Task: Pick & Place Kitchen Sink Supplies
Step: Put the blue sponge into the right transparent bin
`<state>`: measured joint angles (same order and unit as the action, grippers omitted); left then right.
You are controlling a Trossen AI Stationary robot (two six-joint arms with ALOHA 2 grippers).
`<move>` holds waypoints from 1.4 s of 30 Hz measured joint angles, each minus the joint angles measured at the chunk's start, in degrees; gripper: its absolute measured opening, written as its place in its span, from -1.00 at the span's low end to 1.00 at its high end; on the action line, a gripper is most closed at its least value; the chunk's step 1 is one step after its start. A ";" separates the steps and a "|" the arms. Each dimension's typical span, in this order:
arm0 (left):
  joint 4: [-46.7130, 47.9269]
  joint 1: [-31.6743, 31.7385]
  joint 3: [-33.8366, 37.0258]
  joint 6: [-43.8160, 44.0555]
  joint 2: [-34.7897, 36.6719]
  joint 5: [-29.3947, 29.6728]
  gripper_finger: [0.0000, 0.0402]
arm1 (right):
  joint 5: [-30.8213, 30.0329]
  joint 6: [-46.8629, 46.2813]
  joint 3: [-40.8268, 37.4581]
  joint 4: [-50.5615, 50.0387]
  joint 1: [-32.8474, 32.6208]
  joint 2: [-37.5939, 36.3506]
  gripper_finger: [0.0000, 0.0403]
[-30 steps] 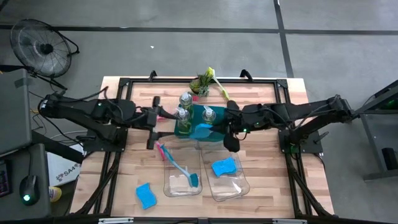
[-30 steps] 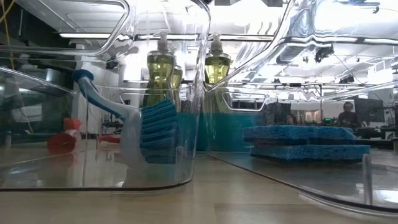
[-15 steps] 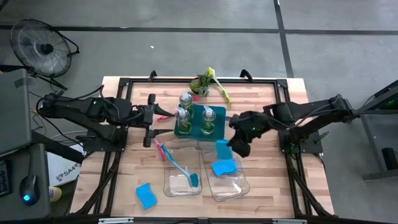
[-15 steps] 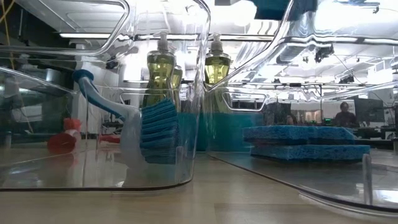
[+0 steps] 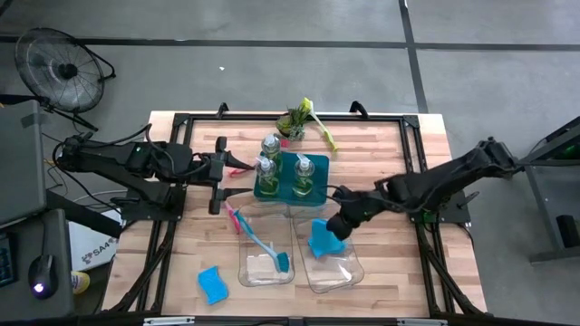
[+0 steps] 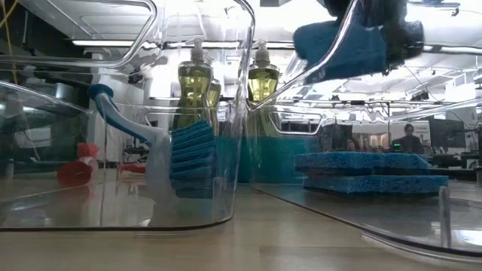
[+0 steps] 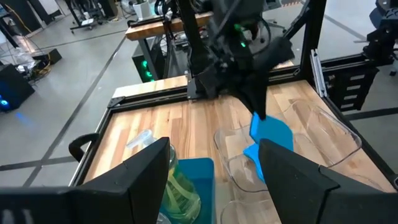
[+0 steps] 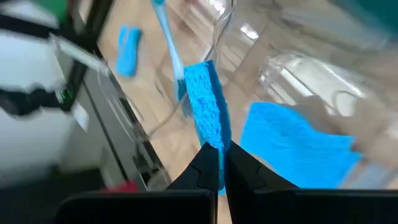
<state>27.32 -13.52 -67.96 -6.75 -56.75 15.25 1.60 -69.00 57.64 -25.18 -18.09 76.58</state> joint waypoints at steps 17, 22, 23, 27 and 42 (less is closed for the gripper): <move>0.30 -0.02 0.00 1.33 0.00 -1.66 0.21 | -35.06 -29.95 -14.48 21.09 -18.40 -0.22 -1.00; 0.30 0.00 0.00 1.01 0.00 -1.67 0.21 | -31.92 -32.20 -14.56 15.59 -18.23 -0.22 -1.00; 0.30 0.00 0.00 1.01 0.00 -1.69 0.21 | -31.15 -32.61 -14.57 14.64 -17.94 -0.22 -1.00; 0.30 0.00 0.00 1.01 0.00 -1.69 0.21 | -29.29 -32.79 -14.57 13.26 -16.97 -0.22 -1.00; 0.32 0.00 0.00 1.01 0.00 -1.69 0.21 | -22.43 -34.55 -15.77 15.00 -14.09 -0.11 -0.97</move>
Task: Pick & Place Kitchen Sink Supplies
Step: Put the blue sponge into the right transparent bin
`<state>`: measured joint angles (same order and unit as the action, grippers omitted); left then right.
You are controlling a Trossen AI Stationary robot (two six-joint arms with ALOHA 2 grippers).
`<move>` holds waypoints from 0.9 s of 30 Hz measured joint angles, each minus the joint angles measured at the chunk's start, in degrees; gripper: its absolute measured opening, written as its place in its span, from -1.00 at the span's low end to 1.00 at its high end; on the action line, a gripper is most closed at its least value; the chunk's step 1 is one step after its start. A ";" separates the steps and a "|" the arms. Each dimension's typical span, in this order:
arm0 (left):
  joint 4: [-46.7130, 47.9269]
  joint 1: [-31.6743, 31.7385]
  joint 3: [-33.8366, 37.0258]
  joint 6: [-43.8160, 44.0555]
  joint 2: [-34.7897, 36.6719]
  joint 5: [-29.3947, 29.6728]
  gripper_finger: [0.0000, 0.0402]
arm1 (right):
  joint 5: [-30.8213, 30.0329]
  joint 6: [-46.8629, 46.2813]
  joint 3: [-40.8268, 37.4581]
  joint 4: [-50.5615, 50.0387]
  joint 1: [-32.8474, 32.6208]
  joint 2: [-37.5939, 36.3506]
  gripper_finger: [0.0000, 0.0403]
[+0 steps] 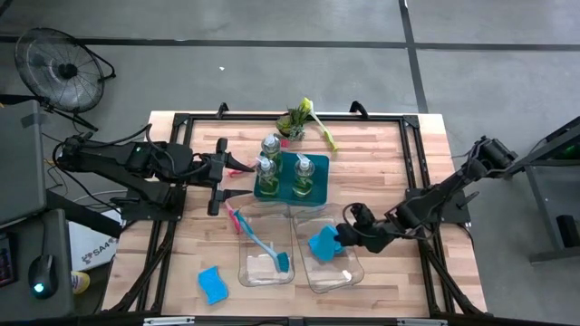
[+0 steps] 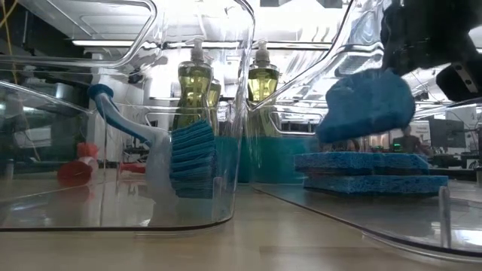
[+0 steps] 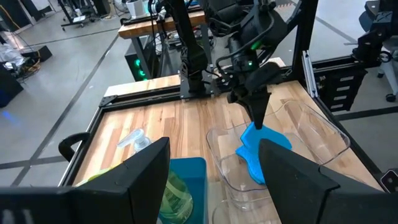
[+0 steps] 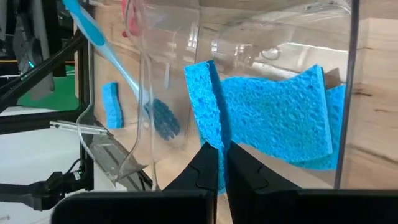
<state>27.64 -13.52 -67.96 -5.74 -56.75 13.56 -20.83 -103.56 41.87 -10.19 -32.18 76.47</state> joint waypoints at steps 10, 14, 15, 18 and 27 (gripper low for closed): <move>0.43 0.00 0.00 0.02 -0.02 -0.02 0.21 | 2.80 0.73 -7.16 13.69 2.63 0.02 -0.96; 0.88 0.00 0.00 0.04 -0.02 0.00 0.21 | 3.23 -0.13 -8.95 14.81 2.94 0.02 -0.96; 0.90 0.00 0.00 0.04 -0.02 -0.02 0.21 | 3.43 -0.33 -9.07 14.73 2.95 0.02 -0.96; 0.90 0.00 0.00 0.07 -0.02 -0.02 0.21 | 3.46 -0.14 -9.07 14.61 2.97 0.04 -0.95; 0.90 0.00 0.00 0.13 -0.02 -0.02 0.21 | 4.77 0.58 -9.07 14.77 2.95 0.04 -0.85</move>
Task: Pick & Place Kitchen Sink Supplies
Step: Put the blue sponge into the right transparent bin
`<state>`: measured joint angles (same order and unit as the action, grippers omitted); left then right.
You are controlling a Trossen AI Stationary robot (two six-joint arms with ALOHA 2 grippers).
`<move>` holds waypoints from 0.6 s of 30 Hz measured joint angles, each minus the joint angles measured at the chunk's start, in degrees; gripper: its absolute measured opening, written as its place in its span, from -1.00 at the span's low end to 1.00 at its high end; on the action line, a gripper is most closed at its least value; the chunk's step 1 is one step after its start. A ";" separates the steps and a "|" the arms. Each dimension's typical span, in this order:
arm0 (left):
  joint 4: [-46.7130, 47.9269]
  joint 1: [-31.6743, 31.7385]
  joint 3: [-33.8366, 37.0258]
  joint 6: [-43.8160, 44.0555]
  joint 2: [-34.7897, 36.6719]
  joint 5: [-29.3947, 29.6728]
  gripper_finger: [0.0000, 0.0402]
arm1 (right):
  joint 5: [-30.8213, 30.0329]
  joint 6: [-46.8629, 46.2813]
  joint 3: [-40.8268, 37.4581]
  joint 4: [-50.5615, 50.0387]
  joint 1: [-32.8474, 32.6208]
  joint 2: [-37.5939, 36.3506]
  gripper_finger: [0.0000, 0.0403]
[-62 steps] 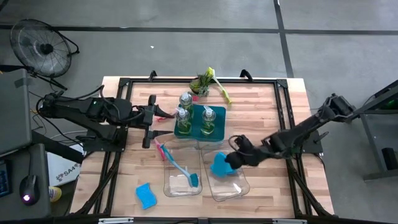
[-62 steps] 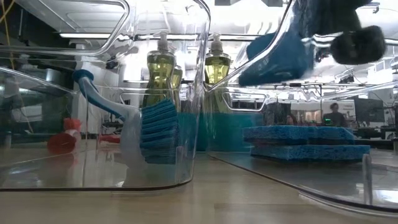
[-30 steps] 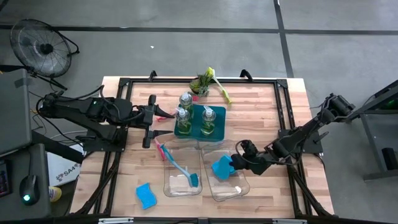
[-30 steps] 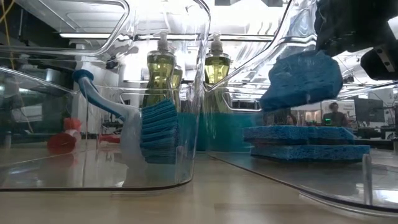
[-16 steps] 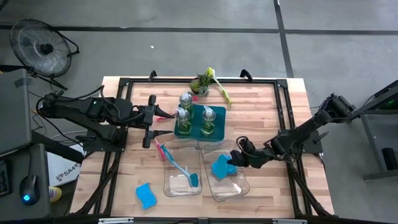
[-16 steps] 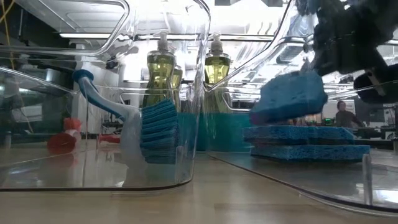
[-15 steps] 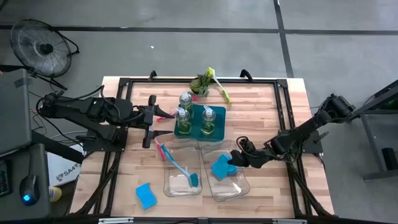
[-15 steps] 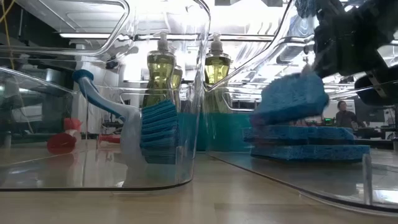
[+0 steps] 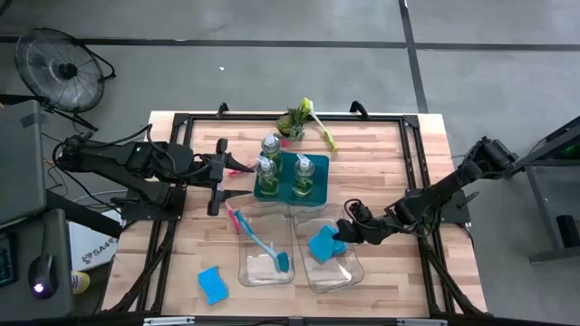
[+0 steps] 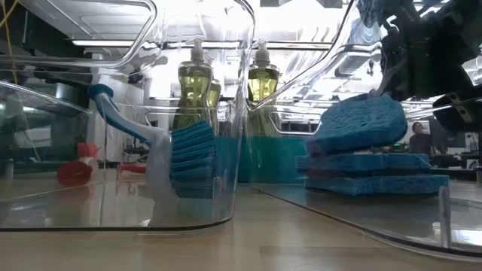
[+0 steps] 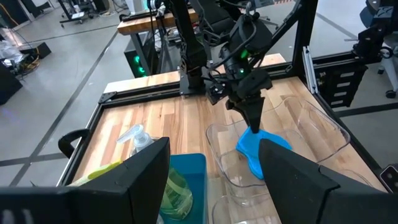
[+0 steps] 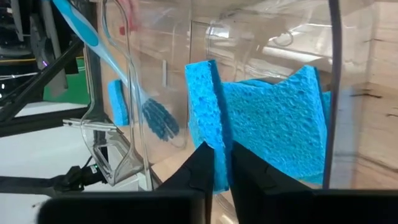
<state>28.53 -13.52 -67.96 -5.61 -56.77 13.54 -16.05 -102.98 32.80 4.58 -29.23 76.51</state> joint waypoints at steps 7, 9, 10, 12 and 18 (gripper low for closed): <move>0.00 0.00 0.00 0.00 0.00 0.00 0.21 | 0.06 0.10 0.00 -0.18 0.00 0.00 -0.58; 0.00 0.00 0.00 0.00 0.00 0.00 0.21 | 0.18 0.18 0.00 -0.47 0.00 0.00 -0.53; -0.02 0.00 0.00 0.06 0.00 0.02 0.21 | 0.25 0.51 0.00 -0.48 0.00 0.00 -0.50; 0.00 0.00 0.00 0.09 0.00 0.00 0.21 | 0.99 1.28 0.00 -0.46 0.00 0.00 -0.45; 0.00 0.00 0.00 0.11 0.00 0.01 0.21 | 2.05 3.34 0.00 -0.52 0.00 0.00 -0.34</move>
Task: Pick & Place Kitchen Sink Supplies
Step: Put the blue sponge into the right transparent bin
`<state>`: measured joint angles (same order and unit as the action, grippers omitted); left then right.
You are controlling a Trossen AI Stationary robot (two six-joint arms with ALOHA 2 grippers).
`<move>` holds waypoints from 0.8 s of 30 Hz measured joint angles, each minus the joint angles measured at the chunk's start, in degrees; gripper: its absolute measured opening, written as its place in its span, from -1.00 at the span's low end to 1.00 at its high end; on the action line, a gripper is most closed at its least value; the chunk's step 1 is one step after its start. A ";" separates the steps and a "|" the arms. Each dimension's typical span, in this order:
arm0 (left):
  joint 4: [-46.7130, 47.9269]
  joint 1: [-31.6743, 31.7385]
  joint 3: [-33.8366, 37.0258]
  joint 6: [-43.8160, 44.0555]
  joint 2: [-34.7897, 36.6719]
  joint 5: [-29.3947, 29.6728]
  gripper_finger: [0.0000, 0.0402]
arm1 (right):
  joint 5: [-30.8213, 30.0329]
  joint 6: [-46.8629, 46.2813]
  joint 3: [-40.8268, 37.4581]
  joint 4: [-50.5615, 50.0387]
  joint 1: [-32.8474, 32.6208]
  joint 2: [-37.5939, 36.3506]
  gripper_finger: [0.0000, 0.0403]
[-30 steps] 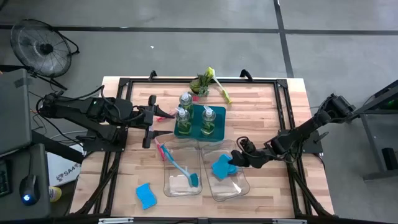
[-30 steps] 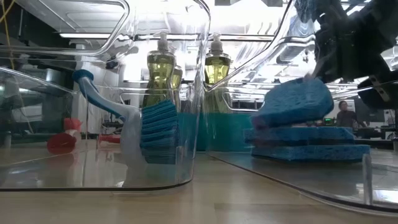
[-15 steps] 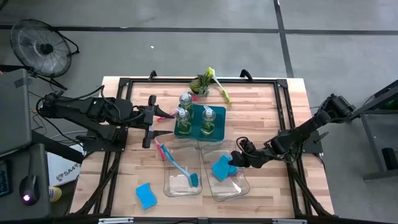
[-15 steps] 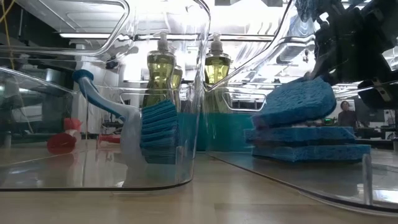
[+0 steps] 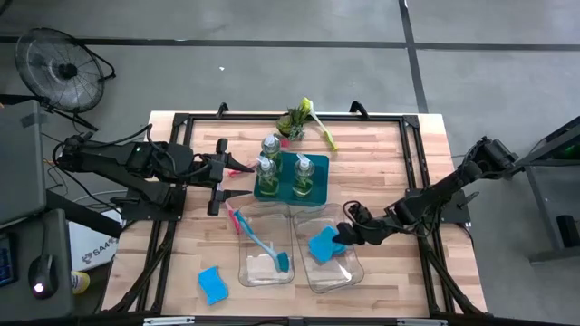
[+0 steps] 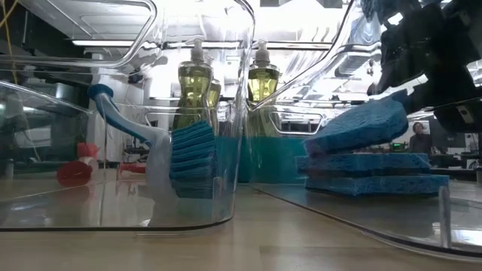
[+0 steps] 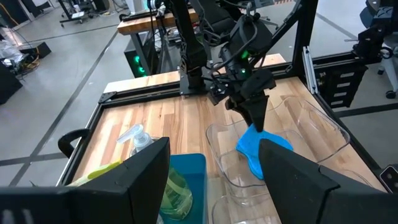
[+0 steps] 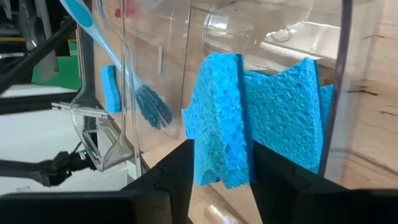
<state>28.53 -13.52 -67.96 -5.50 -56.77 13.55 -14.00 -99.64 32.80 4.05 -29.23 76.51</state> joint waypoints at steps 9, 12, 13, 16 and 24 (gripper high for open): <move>0.00 0.00 0.00 0.11 0.00 -0.01 0.21 | 3.92 3.35 0.02 -0.02 0.00 0.00 -0.21; -0.02 0.00 0.00 0.12 0.00 -0.01 0.21 | 5.07 3.87 0.02 0.07 0.00 -0.02 -0.19; -0.02 0.00 0.00 0.11 0.00 0.00 0.21 | 5.26 4.12 0.02 0.10 0.00 -0.02 -0.19; -0.02 0.00 0.00 0.11 0.00 0.01 0.21 | 5.37 4.61 0.02 0.11 0.00 -0.04 -0.19; -0.02 0.00 0.00 0.75 0.00 -0.01 0.21 | 6.31 5.77 0.04 0.54 0.02 -0.04 -0.19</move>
<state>28.51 -13.52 -67.96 -4.75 -56.77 13.54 -7.69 -93.87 32.84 4.60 -29.21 76.47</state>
